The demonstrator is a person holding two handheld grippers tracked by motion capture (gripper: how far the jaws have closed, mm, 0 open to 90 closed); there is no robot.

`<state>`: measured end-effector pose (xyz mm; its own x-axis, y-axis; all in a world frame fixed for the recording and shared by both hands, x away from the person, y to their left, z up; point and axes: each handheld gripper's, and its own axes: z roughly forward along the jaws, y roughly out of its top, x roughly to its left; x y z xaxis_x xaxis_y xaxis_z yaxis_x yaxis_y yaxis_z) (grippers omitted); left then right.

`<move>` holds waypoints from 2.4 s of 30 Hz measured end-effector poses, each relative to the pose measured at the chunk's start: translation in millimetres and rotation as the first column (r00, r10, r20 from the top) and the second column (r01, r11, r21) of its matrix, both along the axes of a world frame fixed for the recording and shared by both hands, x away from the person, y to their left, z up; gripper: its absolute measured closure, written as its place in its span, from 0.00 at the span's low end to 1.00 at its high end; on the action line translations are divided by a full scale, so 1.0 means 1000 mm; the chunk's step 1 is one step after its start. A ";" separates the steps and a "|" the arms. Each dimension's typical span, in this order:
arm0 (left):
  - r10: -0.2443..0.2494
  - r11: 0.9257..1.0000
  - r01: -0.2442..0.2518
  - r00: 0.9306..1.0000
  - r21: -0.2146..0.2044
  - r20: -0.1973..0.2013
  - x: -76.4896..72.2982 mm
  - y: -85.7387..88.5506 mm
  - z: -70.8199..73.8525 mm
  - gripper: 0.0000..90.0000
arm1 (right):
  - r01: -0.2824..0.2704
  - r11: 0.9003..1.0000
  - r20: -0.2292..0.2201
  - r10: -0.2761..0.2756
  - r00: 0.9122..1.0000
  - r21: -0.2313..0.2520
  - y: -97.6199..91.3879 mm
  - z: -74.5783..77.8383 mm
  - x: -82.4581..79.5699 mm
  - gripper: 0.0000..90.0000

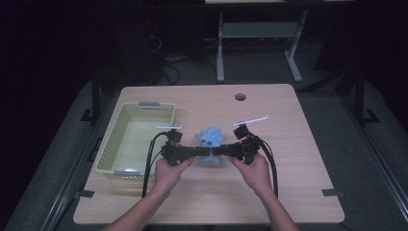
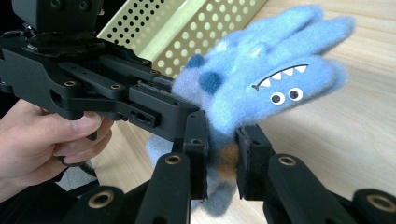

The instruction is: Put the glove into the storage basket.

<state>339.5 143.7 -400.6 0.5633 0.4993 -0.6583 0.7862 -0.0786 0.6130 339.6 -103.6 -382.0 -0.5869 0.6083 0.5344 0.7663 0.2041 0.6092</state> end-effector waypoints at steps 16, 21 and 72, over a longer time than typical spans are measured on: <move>0.028 1.000 -0.028 0.999 0.009 0.020 0.001 0.032 0.015 0.82 | -0.028 0.999 0.003 0.028 1.000 0.034 0.029 0.012 0.009 0.85; 0.034 0.999 -0.035 0.999 0.010 0.032 0.001 0.044 0.020 0.82 | -0.040 0.998 0.006 0.040 0.999 0.053 0.039 0.015 0.012 0.86; 0.102 0.995 -0.102 0.994 0.014 0.031 -0.001 0.164 0.036 0.85 | -0.156 0.979 0.013 0.155 0.988 0.130 0.153 0.023 0.034 0.86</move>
